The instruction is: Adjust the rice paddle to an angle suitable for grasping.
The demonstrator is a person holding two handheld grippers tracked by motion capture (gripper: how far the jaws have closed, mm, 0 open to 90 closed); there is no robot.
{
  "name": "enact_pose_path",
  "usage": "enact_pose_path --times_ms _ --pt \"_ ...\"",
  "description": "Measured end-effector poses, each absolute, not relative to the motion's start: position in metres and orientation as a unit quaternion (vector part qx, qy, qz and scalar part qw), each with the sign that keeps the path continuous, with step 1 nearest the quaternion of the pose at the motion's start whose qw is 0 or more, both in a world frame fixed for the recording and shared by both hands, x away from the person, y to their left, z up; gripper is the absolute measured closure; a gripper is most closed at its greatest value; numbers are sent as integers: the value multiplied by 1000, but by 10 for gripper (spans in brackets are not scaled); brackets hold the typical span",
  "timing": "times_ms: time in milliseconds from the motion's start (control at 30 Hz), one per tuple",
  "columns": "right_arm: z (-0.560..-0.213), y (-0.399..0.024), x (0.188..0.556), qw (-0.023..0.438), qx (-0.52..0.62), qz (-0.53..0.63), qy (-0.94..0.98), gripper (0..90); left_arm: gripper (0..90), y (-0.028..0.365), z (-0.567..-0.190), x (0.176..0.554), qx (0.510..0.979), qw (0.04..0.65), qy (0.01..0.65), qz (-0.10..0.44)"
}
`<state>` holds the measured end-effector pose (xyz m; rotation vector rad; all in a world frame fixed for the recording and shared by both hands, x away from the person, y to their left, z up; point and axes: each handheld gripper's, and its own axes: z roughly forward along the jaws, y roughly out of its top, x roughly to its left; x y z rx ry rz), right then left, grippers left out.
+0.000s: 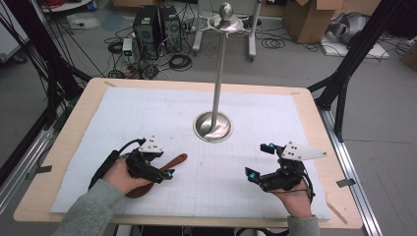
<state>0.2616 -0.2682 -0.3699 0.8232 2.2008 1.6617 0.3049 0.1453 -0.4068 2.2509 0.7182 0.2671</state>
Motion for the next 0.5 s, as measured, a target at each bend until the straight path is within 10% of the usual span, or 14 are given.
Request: enact_pose_path --times_ms 500 --pt "-371 -270 260 128 284 571 760 4 225 140 -415 316 884 355 290 91"
